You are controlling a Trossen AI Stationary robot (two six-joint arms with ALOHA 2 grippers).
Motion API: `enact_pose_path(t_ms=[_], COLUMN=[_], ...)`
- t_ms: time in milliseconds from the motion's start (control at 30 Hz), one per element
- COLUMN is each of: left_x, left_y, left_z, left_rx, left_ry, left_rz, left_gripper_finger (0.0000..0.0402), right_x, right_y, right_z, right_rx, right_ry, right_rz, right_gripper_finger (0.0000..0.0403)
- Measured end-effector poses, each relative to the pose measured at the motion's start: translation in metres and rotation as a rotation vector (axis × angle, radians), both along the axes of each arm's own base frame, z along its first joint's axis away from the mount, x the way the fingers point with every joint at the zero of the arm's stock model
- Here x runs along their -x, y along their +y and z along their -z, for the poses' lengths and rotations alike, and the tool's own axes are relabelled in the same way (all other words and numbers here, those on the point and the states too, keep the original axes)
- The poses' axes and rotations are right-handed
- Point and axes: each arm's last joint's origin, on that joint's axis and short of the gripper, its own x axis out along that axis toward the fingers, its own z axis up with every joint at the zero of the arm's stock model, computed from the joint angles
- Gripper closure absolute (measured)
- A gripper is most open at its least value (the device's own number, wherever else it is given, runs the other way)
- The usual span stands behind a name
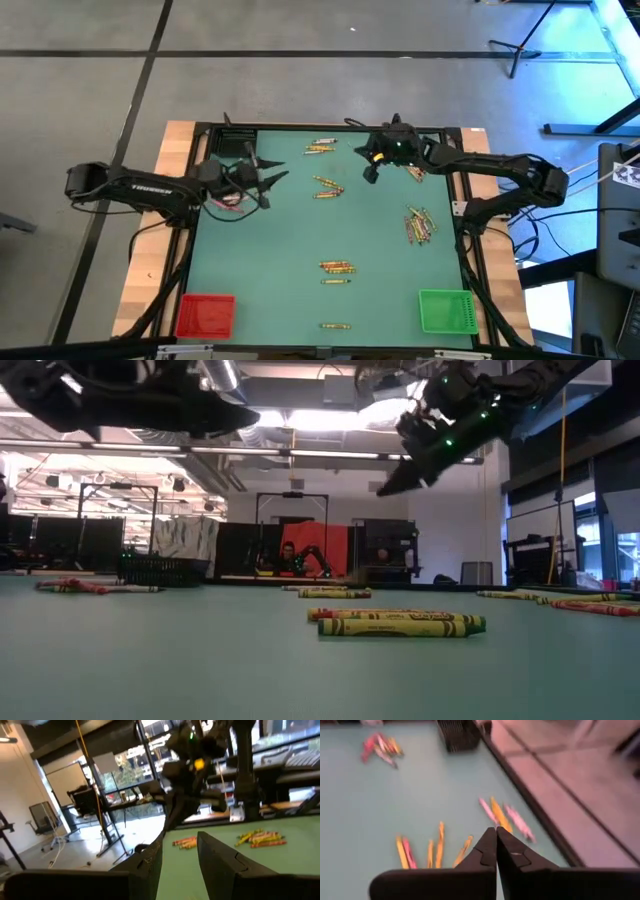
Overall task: Sort crayons
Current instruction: Put the green crayon into the black bin
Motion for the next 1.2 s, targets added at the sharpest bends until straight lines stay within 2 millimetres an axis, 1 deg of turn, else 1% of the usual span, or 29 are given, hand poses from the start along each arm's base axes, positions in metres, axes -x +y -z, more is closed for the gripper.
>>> enact_pose_path(t_ms=[100, 167, 333, 400, 500, 567, 633, 700, 767, 867, 933, 1033, 1200], left_x=[-0.011, -0.017, -0.026, -0.028, -0.028, -0.028, -0.028, -0.028, -0.028, -0.028, -0.028, -0.028, -0.028], left_y=[0.006, 0.007, 0.01, 0.01, 0.01, 0.01, 0.01, 0.011, 0.011, 0.011, 0.011, 0.011, 0.011], left_z=[0.002, 0.004, 0.009, 0.01, 0.01, 0.011, 0.012, 0.011, 0.011, 0.011, 0.011, 0.011, 0.011], left_rx=[0.008, 0.018, 0.054, 0.063, 0.071, 0.076, 0.087, 0.091, 0.092, 0.092, 0.091, 0.091, 0.091], left_ry=[0.032, 0.051, 0.079, 0.08, 0.08, 0.097, 0.097, 0.091, 0.091, 0.09, 0.09, 0.09, 0.09], left_rz=[-0.015, -0.019, -0.04, -0.042, -0.035, -0.037, -0.042, -0.043, -0.047, -0.048, -0.048, -0.048, -0.05], left_gripper_finger=[0.0294, 0.0294, 0.0294, 0.0294, 0.0294, 0.0294, 0.0294, 0.0294, 0.0294, 0.0294, 0.0294, 0.0294, 0.0294], right_x=[-0.008, -0.01, -0.015, -0.02, -0.025, -0.024, -0.019, -0.012, -0.004, 0.01, 0.018, 0.034, 0.054], right_y=[0.003, 0.006, 0.002, 0.0, -0.002, -0.002, -0.003, -0.004, -0.003, 0.002, 0.003, -0.003, -0.019], right_z=[-0.001, 0.001, 0.018, 0.028, 0.045, 0.054, 0.053, 0.042, 0.031, 0.025, 0.026, 0.034, 0.048], right_rx=[0.027, 0.03, 0.009, -0.01, -0.044, -0.062, -0.057, -0.046, -0.062, -0.107, -0.129, -0.175, -0.264], right_ry=[-0.049, -0.04, 0.035, 0.054, 0.105, 0.172, 0.267, 0.349, 0.425, 0.551, 0.619, 0.717, 0.759], right_rz=[-0.051, -0.069, -0.043, -0.032, -0.036, -0.023, 0.031, 0.106, 0.166, 0.242, 0.305, 0.389, 0.497], right_gripper_finger=[0.0402, 0.0401, 0.0385, 0.037, 0.0335, 0.0311, 0.0292, 0.0279, 0.0273, 0.0274, 0.0278, 0.0286, 0.0292])
